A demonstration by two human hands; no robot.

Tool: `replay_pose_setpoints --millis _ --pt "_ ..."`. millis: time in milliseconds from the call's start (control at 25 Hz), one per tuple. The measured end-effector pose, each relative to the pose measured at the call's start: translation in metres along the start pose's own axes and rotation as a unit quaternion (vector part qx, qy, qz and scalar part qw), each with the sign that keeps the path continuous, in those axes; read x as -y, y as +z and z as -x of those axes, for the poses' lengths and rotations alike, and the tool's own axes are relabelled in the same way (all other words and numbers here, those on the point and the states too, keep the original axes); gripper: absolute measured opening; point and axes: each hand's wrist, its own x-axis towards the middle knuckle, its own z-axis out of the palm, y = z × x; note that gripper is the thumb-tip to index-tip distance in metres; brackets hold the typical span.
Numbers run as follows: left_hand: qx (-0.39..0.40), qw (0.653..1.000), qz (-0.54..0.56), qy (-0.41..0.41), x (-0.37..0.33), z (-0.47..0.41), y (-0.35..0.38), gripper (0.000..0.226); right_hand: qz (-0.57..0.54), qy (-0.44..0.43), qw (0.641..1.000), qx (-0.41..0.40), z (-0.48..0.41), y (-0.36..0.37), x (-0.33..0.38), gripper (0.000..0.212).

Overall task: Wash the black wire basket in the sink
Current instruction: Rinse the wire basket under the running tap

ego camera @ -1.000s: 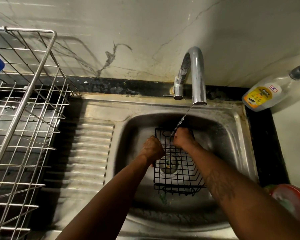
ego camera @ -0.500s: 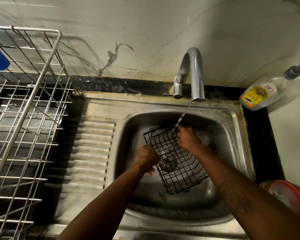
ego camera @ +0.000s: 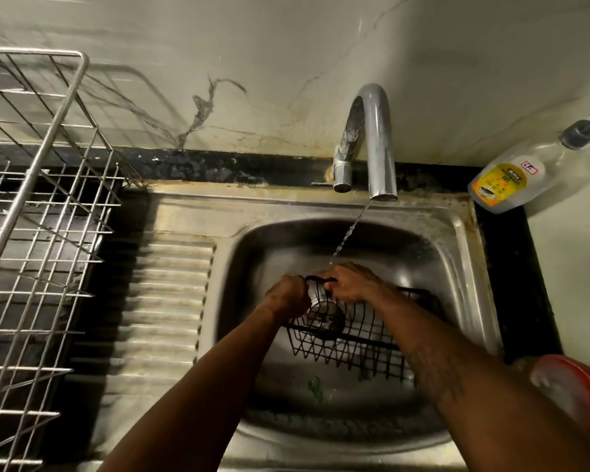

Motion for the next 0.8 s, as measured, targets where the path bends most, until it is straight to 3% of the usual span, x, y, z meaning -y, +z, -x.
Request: replay_pose_setpoints --millis 120,280,440,680,800 --pt "-0.013 0.998 0.057 -0.034 -0.01 -0.003 0.009 0.007 0.013 0.007 1.0 -0.028 -0.002 -0.009 -0.01 0.03" --pt "-0.028 0.995 0.095 -0.033 -0.013 -0.008 0.004 0.018 -0.034 0.018 0.996 -0.075 -0.01 -0.021 0.003 0.019" --pt "-0.109 0.99 0.087 -0.025 -0.004 -0.007 -0.02 0.018 -0.187 0.006 0.977 -0.1 -0.02 -0.023 0.023 0.023" --pt "-0.112 0.991 0.077 0.008 -0.011 -0.011 -0.026 0.024 -0.182 -0.022 0.971 -0.155 -0.023 -0.016 0.027 0.021" --pt "-0.105 0.992 0.073 0.022 -0.017 -0.014 -0.021 0.023 -0.156 0.006 0.976 -0.15 -0.022 -0.012 0.019 0.02"
